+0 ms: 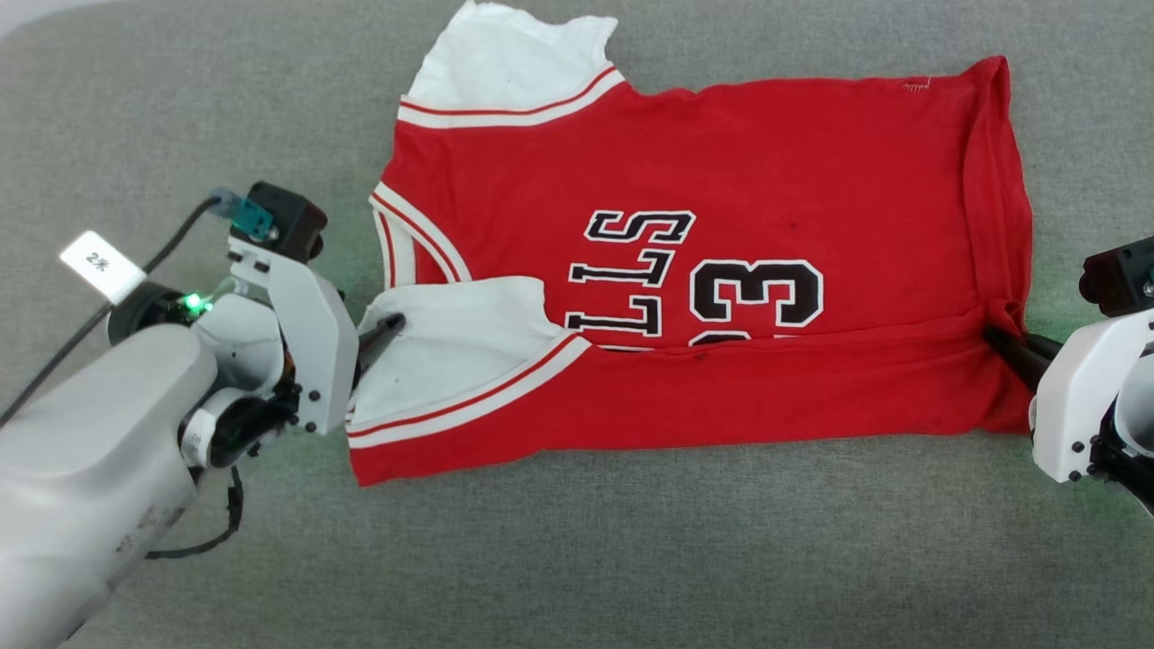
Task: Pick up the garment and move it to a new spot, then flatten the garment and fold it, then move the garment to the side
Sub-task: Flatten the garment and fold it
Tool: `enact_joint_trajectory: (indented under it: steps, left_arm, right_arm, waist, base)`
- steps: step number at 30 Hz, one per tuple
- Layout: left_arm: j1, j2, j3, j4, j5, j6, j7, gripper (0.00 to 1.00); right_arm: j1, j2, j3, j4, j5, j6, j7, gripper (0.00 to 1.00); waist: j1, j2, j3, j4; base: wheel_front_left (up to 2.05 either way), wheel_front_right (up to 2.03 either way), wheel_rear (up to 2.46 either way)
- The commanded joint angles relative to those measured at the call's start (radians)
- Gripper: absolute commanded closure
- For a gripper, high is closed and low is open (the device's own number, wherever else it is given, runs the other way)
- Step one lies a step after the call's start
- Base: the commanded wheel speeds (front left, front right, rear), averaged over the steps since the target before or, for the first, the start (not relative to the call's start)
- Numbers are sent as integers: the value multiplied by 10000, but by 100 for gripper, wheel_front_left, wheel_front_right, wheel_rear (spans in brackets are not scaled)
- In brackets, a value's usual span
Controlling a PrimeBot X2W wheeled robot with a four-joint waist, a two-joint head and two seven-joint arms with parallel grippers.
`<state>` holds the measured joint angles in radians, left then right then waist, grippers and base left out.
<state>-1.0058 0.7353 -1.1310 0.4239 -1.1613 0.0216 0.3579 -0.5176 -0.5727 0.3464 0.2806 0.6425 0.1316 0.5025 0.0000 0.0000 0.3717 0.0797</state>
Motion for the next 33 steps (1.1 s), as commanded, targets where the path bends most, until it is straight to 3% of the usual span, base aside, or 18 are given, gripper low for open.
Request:
enact_joint_trajectory:
  steps: [1,8,17,26,33]
  left_arm:
    - [-78,-30,90,-43,-25,37,-139,0]
    - [147,366,372,-602,-118,380,-540,0]
    - [1023,1298,597,-2194,-699,1254,-473,0]
    - [2382,2291,381,-4040,-1193,2456,-297,0]
    - [3113,2440,137,-4238,-1281,2729,-494,0]
  right_arm:
    - [144,4,171,211,18,-18,157,0]
    - [42,1,-76,-98,-45,-16,-14,0]
    - [287,243,-805,-671,-421,-15,-703,0]
    - [1350,1217,-2582,-1874,-1443,-15,-1789,0]
    - [2517,2136,-3847,-3306,-2100,-15,-2386,0]
  waist:
    - [0,0,-112,44]
    - [0,0,-507,76]
    - [0,0,-1005,-3]
    - [0,0,-1193,-291]
    - [0,0,-1063,-634]
  base:
    - [0,0,0]
    - [0,0,0]
    - [0,0,0]
    - [0,0,0]
    - [0,0,0]
